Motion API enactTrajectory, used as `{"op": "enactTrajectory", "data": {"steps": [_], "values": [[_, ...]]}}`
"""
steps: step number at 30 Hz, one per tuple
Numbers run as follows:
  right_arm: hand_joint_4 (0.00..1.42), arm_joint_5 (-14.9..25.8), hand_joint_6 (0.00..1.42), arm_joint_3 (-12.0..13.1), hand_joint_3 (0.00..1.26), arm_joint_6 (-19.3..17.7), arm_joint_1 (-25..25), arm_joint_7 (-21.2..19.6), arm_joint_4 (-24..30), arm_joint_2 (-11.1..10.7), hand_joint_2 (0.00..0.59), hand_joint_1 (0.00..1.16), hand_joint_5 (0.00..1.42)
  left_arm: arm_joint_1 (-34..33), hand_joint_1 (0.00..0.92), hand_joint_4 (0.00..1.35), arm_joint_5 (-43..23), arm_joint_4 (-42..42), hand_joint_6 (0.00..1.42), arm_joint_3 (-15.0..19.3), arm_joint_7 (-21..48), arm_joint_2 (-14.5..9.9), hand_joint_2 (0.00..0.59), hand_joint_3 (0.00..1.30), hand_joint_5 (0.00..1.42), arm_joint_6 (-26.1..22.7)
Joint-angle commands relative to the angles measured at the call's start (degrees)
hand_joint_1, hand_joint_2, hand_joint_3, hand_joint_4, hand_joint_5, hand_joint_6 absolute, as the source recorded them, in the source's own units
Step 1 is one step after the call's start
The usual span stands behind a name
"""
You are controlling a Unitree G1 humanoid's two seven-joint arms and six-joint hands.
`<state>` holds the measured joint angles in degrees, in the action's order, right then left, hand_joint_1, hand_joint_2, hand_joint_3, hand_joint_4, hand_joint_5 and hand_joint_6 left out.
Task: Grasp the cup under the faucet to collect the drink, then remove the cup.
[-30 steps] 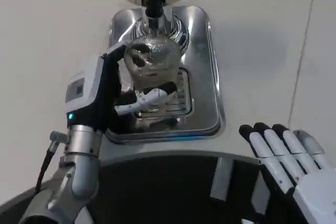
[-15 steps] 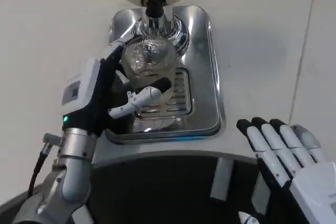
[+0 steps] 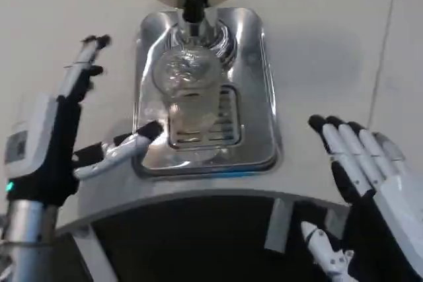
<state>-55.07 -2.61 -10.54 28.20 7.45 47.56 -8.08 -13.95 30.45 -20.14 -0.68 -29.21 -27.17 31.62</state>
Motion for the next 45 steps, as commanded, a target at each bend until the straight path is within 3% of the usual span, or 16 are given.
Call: {"op": "enactTrajectory", "data": {"steps": [1, 6, 12, 17, 24, 33, 42, 45], "values": [[0.00, 3.4, 0.00, -3.5, 0.00, 4.1, -8.0, 3.2, -1.7, 2.6, 0.573, 0.28, 0.00, 9.9, 0.305, 0.00, 3.1, 10.5, 0.18, 3.4, 2.9, -2.1, 0.112, 0.00, 0.13, -6.3], [0.00, 10.5, 0.00, -5.0, 0.00, 10.3, -16.1, 6.2, -4.1, 5.3, 0.567, 0.40, 0.00, 18.6, 0.213, 0.00, 8.3, 20.8, 0.03, 4.3, 6.2, -2.5, 0.142, 0.00, 0.00, -11.7], [0.00, 18.0, 0.00, -5.0, 0.00, 14.2, -25.2, 7.7, -6.4, 5.7, 0.565, 0.45, 0.00, 24.3, 0.198, 0.00, 12.0, 27.0, 0.00, 4.4, 8.1, -2.1, 0.134, 0.00, 0.00, -14.3], [0.00, 23.5, 0.00, -4.6, 0.00, 16.1, -29.6, 7.9, -7.1, 5.0, 0.564, 0.47, 0.00, 27.4, 0.195, 0.00, 12.5, 29.2, 0.00, 4.5, 8.7, -1.6, 0.132, 0.00, 0.00, -14.7], [0.00, 30.2, 0.00, -3.6, 0.00, 19.1, -33.6, 8.7, -4.6, 4.1, 0.559, 0.47, 0.00, 29.1, 0.193, 0.00, 12.6, 30.0, 0.00, 4.6, 8.9, -1.4, 0.132, 0.00, 0.00, -14.7], [0.00, 40.0, 0.00, -2.2, 0.00, 23.9, -42.2, 8.6, -8.6, 3.5, 0.554, 0.48, 0.00, 30.0, 0.197, 0.00, 12.8, 30.6, 0.00, 4.6, 8.5, -1.0, 0.131, 0.00, 0.00, -14.6], [0.00, 45.2, 0.00, -4.3, 0.00, 24.3, -52.5, 6.7, -18.9, 6.1, 0.548, 0.47, 0.00, 28.6, 0.204, 0.00, 13.0, 29.5, 0.00, 5.3, 8.0, -1.3, 0.126, 0.00, 0.00, -14.7], [0.00, 45.6, 0.00, -6.4, 0.00, 24.0, -54.2, 6.2, -20.4, 6.6, 0.545, 0.47, 0.00, 28.7, 0.205, 0.00, 13.0, 29.4, 0.00, 5.4, 7.9, -1.2, 0.125, 0.00, 0.00, -14.6]]}}
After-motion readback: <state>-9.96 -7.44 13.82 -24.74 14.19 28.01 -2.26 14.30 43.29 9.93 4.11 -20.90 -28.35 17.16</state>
